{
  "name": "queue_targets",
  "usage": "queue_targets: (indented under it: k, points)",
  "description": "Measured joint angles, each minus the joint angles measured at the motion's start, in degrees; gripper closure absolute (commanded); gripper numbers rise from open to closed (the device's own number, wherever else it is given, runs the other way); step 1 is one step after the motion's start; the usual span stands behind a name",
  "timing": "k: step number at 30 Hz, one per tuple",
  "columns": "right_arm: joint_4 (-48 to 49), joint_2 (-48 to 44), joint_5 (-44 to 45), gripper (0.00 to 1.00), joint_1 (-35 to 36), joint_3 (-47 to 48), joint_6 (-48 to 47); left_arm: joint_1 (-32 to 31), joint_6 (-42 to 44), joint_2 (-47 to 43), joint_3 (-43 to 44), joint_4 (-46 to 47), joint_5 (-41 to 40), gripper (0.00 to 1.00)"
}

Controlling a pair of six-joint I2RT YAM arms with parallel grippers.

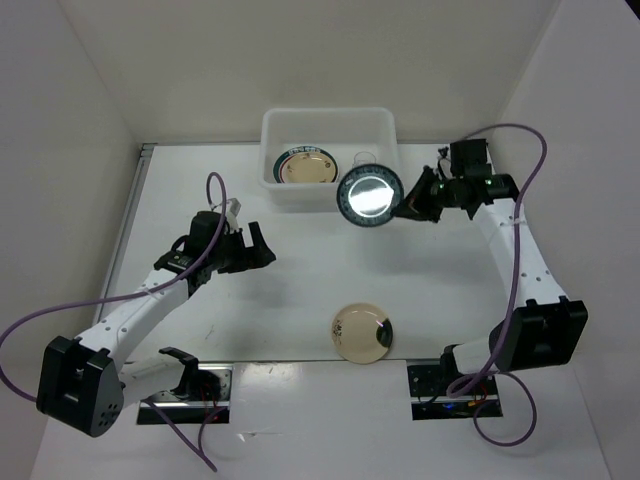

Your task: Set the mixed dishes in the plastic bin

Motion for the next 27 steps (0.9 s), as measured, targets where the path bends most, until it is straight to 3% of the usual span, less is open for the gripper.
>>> queue_targets:
  k: [5, 12, 23, 27]
  points:
    - [1.97, 8.39, -0.39, 1.00, 3.45, 18.58, -0.50, 0.11, 0.02, -0.39, 0.00, 0.00, -0.59, 0.00]
    - [4.81, 32.09, 6.05, 1.00, 7.54, 39.71, -3.78, 0.55, 0.02, -2.23, 0.00, 0.07, -1.20, 0.00]
    - [-1.36, 64.26, 10.21, 1.00, 11.06, 76.81, -7.61, 1.01, -0.02, -2.40, 0.00, 0.02, -1.42, 0.00]
    - [-1.44, 67.67, 10.62, 1.00, 12.20, 81.11, -7.52, 1.07, -0.07, -2.40, 0.00, 0.04, -1.42, 0.00]
